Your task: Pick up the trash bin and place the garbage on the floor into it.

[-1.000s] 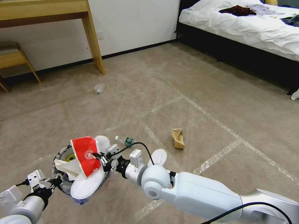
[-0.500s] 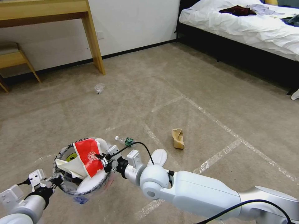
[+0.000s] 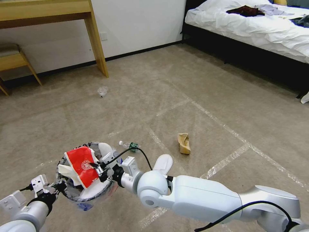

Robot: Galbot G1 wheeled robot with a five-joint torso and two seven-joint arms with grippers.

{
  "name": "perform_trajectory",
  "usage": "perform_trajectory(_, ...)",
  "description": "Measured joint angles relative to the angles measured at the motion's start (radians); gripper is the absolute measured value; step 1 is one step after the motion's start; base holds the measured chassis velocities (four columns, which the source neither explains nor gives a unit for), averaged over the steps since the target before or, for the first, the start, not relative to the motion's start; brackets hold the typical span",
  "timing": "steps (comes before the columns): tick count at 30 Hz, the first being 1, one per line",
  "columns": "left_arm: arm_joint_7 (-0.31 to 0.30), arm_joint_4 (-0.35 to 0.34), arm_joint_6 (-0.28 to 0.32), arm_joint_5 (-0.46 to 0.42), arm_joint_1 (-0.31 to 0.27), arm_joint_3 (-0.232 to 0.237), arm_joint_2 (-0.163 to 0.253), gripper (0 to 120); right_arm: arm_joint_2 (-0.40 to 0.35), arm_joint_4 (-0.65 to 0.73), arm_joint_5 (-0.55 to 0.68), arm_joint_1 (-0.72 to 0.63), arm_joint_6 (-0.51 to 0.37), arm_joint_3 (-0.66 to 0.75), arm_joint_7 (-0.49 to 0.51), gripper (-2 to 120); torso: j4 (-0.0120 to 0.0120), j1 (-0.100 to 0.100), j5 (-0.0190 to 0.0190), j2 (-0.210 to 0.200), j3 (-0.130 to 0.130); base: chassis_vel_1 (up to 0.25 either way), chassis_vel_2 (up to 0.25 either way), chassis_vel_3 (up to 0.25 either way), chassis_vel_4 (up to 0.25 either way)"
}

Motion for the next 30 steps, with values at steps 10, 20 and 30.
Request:
perform_trajectory(10,0.000,-0.005,0.001,0.000,-0.001,0.004,-0.003,1,0.009,-0.011,0.006,0.026,-0.016,-0.022,0.010,0,-0.0001,0.000,0.0000,0.000,0.000,0.000,0.000,0.000,0.000)
perform_trajectory(20,0.000,-0.007,0.001,0.000,-0.003,0.004,0.001,1,0.011,-0.016,0.007,0.036,-0.020,-0.033,0.014,0,-0.0001,0.000,0.0001,0.000,0.000,0.000,0.000,0.000,0.000)
perform_trajectory(30,-0.001,0.002,0.001,-0.001,-0.008,0.004,0.004,1,0.002,-0.014,0.008,0.036,-0.032,-0.033,0.024,0,-0.0001,0.000,0.0001,0.000,0.000,0.000,0.000,0.000,0.000)
